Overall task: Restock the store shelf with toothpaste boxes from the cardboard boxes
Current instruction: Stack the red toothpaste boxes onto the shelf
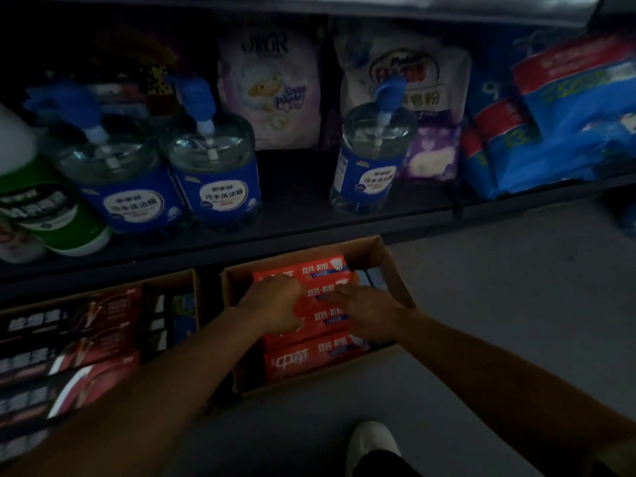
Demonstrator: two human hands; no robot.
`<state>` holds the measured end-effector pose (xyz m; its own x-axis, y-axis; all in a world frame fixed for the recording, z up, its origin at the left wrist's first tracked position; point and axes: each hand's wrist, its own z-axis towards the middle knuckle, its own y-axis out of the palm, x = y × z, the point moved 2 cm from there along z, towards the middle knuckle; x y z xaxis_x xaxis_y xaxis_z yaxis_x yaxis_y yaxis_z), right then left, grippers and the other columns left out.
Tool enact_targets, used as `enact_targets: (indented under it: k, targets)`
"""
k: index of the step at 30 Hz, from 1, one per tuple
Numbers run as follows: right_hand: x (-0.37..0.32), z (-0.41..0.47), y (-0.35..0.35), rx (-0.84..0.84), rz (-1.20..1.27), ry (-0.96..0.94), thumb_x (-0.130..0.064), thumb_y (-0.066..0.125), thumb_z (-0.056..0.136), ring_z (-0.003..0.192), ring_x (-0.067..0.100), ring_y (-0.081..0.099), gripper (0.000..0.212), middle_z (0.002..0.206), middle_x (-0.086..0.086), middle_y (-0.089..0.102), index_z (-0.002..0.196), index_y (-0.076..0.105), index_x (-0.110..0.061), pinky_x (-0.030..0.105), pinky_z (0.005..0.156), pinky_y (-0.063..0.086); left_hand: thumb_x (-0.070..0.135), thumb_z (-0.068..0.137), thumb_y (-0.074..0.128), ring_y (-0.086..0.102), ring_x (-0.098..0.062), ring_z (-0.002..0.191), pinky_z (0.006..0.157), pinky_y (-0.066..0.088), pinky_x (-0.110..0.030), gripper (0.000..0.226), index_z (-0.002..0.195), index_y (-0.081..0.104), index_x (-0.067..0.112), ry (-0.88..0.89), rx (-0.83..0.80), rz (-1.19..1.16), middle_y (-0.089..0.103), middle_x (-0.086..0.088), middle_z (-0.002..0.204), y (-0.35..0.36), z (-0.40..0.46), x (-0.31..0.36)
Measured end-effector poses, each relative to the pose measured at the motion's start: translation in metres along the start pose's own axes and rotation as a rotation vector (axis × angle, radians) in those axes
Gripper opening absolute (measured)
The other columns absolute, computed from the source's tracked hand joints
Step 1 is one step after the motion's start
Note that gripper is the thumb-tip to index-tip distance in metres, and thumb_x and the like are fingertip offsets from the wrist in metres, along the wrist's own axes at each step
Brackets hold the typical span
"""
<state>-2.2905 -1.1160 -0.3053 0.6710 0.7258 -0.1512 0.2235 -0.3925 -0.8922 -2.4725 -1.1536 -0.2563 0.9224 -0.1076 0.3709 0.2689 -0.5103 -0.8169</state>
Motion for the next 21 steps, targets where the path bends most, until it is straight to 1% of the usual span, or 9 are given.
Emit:
enact_targets:
  k: [4, 9, 12, 14, 18, 21]
  targets:
    - [-0.001, 0.005, 0.008, 0.023, 0.002, 0.009, -0.028, 0.06, 0.09, 0.14, 0.024, 0.025, 0.074, 0.155, 0.005, 0.02, 0.151, 0.019, -0.02, 0.039, 0.108, 0.034, 0.031, 0.078, 0.074, 0.064, -0.008, 0.09, 0.08, 0.056, -0.032, 0.031, 0.108, 0.068, 0.024, -0.006, 0.014, 0.002, 0.068, 0.007, 0.103, 0.006, 0.008, -0.008]
    - [0.0, 0.005, 0.017, 0.012, -0.002, 0.014, -0.029, 0.065, 0.087, 0.141, 0.026, 0.022, 0.08, 0.155, 0.007, 0.018, 0.15, 0.017, -0.02, 0.04, 0.108, 0.035, 0.031, 0.078, 0.074, 0.063, -0.009, 0.087, 0.078, 0.056, -0.033, 0.026, 0.102, 0.067, 0.023, -0.035, -0.006, 0.013, 0.068, 0.006, 0.098, 0.008, 0.007, -0.017]
    - [0.0, 0.007, 0.019, 0.03, 0.005, 0.021, -0.033, 0.065, 0.087, 0.142, 0.025, 0.022, 0.08, 0.155, 0.007, 0.02, 0.15, 0.018, -0.02, 0.04, 0.111, 0.031, 0.029, 0.08, 0.073, 0.063, -0.011, 0.094, 0.082, 0.056, -0.033, 0.034, 0.112, 0.066, 0.021, -0.042, -0.011, 0.011, 0.067, 0.005, 0.107, 0.009, 0.005, -0.02]
    - [-0.001, 0.01, 0.019, 0.042, 0.01, 0.028, -0.034, 0.065, 0.087, 0.142, 0.024, 0.023, 0.079, 0.154, 0.006, 0.022, 0.15, 0.019, -0.019, 0.04, 0.113, 0.028, 0.029, 0.08, 0.073, 0.063, -0.011, 0.095, 0.081, 0.056, -0.033, 0.036, 0.113, 0.065, 0.021, -0.043, -0.011, 0.01, 0.067, 0.004, 0.108, 0.009, 0.005, -0.02]
    - [-0.001, 0.012, 0.018, 0.031, -0.028, 0.036, -0.036, 0.066, 0.085, 0.139, 0.024, 0.027, 0.077, 0.152, 0.008, 0.027, 0.147, 0.024, -0.016, 0.039, 0.112, 0.028, 0.03, 0.079, 0.073, 0.063, -0.011, 0.093, 0.081, 0.056, -0.033, 0.032, 0.11, 0.066, 0.02, -0.039, -0.008, 0.007, 0.067, 0.004, 0.105, 0.008, 0.004, -0.019]
    - [-0.001, 0.015, 0.013, 0.002, -0.044, 0.041, -0.038, 0.069, 0.082, 0.14, 0.025, 0.024, 0.08, 0.152, 0.008, 0.026, 0.146, 0.025, -0.015, 0.042, 0.112, 0.029, 0.031, 0.079, 0.073, 0.062, -0.008, 0.082, 0.073, 0.055, -0.028, 0.022, 0.098, 0.067, 0.022, -0.032, -0.009, 0.005, 0.066, 0.007, 0.091, 0.005, 0.004, -0.017]
